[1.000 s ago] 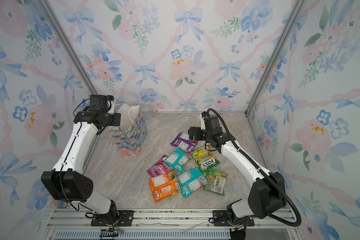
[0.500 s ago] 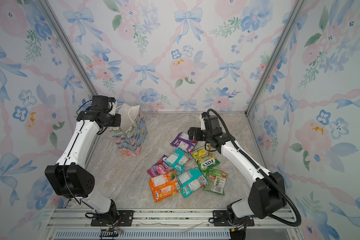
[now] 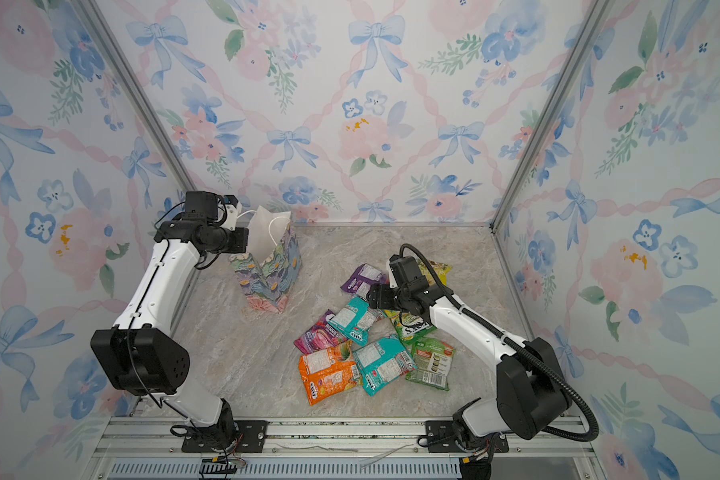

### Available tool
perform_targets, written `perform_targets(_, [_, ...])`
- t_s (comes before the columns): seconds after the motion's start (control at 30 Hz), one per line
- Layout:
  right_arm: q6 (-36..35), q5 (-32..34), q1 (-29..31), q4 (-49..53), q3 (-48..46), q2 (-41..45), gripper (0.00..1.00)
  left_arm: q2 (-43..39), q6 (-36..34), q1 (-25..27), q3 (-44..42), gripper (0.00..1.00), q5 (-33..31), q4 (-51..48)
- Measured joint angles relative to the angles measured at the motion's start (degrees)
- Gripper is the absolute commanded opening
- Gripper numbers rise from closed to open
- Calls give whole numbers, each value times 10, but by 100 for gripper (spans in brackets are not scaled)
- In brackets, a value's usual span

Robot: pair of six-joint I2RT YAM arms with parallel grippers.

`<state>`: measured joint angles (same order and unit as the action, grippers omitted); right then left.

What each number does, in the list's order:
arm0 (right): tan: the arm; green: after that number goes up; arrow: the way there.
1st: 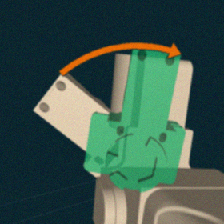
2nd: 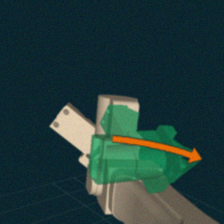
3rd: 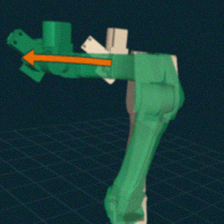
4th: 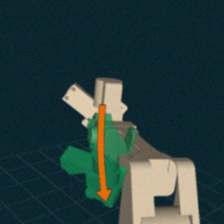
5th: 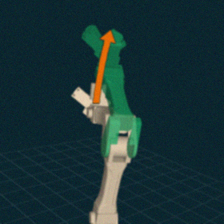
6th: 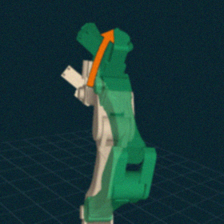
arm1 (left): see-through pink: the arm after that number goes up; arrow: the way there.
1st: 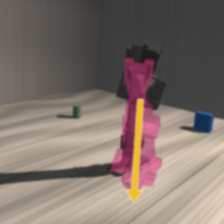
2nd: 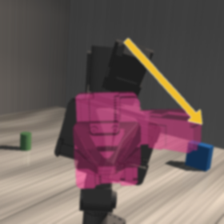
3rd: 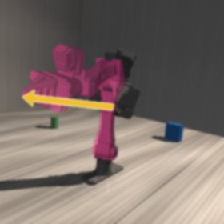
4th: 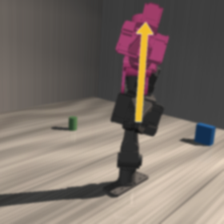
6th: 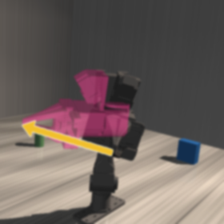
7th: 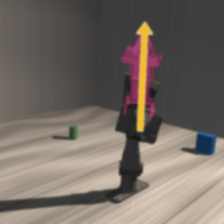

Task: Place the snacks into the paper bag
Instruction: 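Lower the right gripper onto the teal snack packet and grasp it, then lift the teal packet with the right gripper and carry it toward the bag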

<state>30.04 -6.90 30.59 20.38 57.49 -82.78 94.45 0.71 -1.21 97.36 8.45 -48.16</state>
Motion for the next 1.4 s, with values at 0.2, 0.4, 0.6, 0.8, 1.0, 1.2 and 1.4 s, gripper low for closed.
perform_targets(0.2, [68, -5, 24, -11, -58, 0, 76, 0, 7, 0, 0, 0, 69, 0])
perform_targets(0.4, [120, -5, 41, -41, -85, -3, 74, 0, 14, 0, 0, 0, 113, 0])
perform_targets(0.6, [162, -5, 41, -90, -104, -30, 72, 0, 17, 0, 0, 0, 147, 0])
perform_targets(0.8, [184, -7, 48, -125, -104, -66, 69, 0, 22, 0, -1, 0, 165, 0])
perform_targets(1.0, [205, -9, 56, -151, -104, -90, 53, 0, 22, 4, -5, 0, 171, 0])
perform_targets(1.2, [218, -12, 56, -172, -104, -103, 30, 0, 23, 13, -5, 0, 172, 0])
perform_targets(1.4, [217, -13, 56, -178, -99, -105, 4, 0, 24, 15, -9, 0, 171, 0])
